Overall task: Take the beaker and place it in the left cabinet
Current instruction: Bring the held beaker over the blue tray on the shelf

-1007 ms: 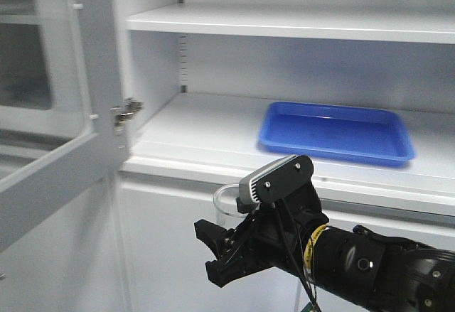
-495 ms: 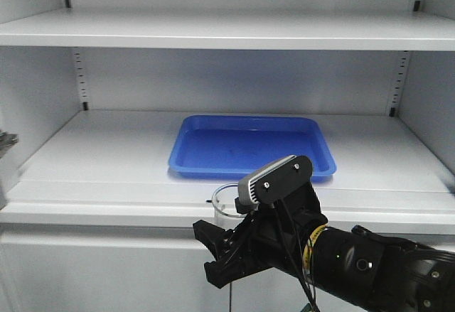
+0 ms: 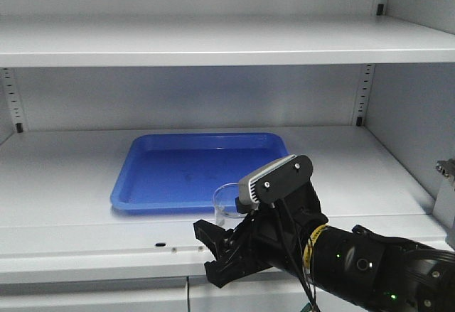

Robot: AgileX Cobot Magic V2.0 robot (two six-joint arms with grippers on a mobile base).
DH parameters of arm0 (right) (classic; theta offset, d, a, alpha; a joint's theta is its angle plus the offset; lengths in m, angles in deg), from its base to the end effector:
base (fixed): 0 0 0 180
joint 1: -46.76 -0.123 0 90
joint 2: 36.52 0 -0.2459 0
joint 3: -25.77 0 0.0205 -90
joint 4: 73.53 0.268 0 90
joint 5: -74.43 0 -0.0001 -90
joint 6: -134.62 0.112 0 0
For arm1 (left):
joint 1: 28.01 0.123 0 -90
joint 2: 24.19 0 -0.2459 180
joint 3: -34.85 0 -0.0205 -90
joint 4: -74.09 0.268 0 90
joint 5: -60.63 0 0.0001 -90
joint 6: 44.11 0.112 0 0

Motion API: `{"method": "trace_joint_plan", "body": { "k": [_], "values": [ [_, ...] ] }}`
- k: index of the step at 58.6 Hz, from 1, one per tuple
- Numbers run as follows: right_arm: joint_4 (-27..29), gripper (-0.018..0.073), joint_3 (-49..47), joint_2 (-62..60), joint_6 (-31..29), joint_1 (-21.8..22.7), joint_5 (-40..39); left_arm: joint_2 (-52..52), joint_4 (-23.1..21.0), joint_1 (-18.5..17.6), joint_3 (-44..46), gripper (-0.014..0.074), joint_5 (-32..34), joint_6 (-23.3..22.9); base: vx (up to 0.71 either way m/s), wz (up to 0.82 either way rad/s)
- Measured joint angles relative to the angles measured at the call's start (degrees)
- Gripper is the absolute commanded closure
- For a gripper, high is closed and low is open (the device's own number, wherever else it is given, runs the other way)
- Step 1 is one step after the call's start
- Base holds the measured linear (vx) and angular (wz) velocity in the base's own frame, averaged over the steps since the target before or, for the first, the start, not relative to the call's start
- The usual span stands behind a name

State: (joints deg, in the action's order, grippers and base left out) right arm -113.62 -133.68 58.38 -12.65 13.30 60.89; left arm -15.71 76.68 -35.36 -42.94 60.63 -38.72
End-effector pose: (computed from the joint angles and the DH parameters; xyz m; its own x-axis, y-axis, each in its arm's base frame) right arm 0.3067 0.2229 0.2426 -0.1384 -0.2270 -0.9640 -0.6869 0.7232 -0.0717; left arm 0.1336 -0.0172 0.2043 0.0817 0.1294 -0.9882 0.1177 0.9833 0.1385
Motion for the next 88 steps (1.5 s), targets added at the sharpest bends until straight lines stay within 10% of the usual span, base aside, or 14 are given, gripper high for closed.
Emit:
{"method": "trace_joint_plan", "body": {
  "k": [88],
  "values": [
    [0.05,0.0561,0.0,0.0,0.0,0.0,-0.06,0.0,0.0,0.0,0.0,0.0595,0.0,0.0,0.07,0.0]
  ]
}}
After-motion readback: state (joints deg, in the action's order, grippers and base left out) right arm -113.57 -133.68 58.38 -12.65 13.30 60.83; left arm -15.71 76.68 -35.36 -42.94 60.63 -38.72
